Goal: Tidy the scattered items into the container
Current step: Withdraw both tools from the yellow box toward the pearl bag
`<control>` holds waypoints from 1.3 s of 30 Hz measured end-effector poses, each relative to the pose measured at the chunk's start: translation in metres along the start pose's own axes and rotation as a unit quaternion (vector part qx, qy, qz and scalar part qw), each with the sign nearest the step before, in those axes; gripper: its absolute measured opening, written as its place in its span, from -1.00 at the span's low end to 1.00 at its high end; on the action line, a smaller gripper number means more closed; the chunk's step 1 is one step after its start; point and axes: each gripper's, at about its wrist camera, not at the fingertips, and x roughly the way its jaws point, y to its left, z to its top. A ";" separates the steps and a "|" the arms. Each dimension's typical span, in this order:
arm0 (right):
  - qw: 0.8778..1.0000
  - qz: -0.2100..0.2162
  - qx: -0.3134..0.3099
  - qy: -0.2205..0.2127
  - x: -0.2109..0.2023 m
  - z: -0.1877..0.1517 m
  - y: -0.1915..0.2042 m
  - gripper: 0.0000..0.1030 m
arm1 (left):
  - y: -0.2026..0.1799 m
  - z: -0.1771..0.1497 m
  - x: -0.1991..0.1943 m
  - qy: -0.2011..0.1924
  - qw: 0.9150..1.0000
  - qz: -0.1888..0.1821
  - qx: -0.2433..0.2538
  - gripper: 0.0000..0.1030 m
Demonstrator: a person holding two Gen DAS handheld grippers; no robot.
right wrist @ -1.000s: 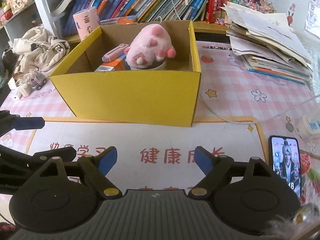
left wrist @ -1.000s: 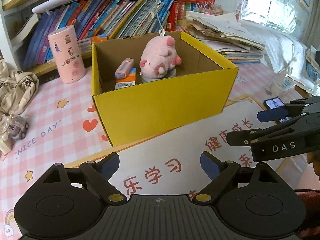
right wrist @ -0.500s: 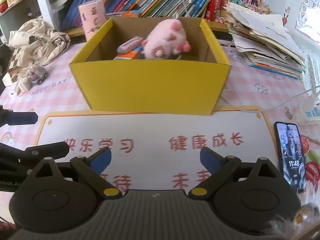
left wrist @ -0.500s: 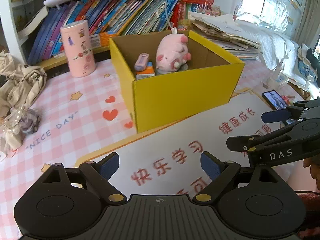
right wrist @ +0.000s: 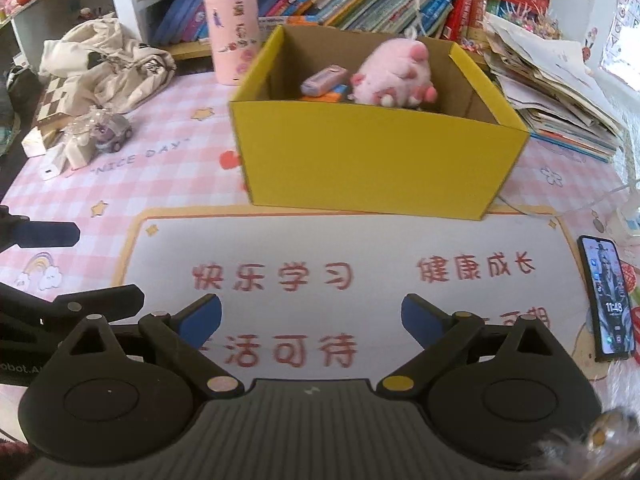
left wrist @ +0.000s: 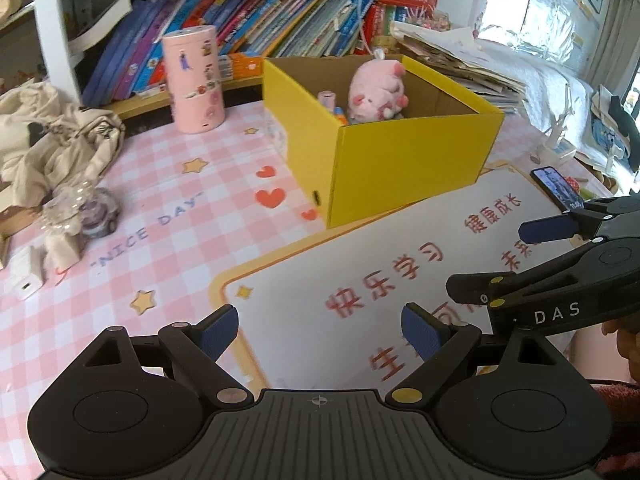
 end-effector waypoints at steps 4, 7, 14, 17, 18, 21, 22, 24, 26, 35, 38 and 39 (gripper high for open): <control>1.000 0.008 -0.009 -0.002 0.001 0.000 0.024 0.90 | 0.018 -0.008 -0.011 -0.004 1.000 0.008 -0.005 0.76; 1.000 0.016 -0.018 -0.006 0.001 0.001 0.042 0.91 | 0.032 -0.014 -0.019 -0.009 1.000 0.016 -0.009 0.76; 0.998 0.039 -0.049 -0.018 0.003 0.011 0.085 0.91 | 0.068 -0.029 -0.042 -0.023 0.998 0.046 -0.037 0.76; 0.996 0.050 -0.071 -0.024 0.005 0.016 0.105 0.91 | 0.084 -0.034 -0.051 -0.030 0.996 0.061 -0.053 0.77; 0.995 0.054 -0.078 -0.026 0.006 0.018 0.111 0.91 | 0.088 -0.036 -0.054 -0.032 0.996 0.065 -0.058 0.77; 0.993 0.063 -0.095 -0.032 0.007 0.024 0.125 0.91 | 0.100 -0.040 -0.061 -0.039 0.994 0.077 -0.071 0.77; 0.992 0.066 -0.100 -0.035 0.008 0.027 0.130 0.91 | 0.104 -0.040 -0.064 -0.042 0.993 0.081 -0.075 0.77; 0.991 0.071 -0.109 -0.040 0.009 0.031 0.137 0.91 | 0.111 -0.041 -0.068 -0.049 0.991 0.088 -0.083 0.77; 0.989 0.076 -0.118 -0.044 0.010 0.036 0.143 0.91 | 0.119 -0.040 -0.071 -0.058 0.989 0.096 -0.093 0.77; 0.982 0.096 -0.145 -0.072 0.021 0.064 0.171 0.91 | 0.156 -0.034 -0.076 -0.087 0.979 0.122 -0.137 0.77; 0.981 0.097 -0.151 -0.075 0.028 0.074 0.177 0.91 | 0.168 -0.032 -0.073 -0.093 0.976 0.128 -0.151 0.77; 0.981 0.097 -0.153 -0.076 0.031 0.078 0.179 0.91 | 0.171 -0.031 -0.072 -0.094 0.975 0.130 -0.153 0.77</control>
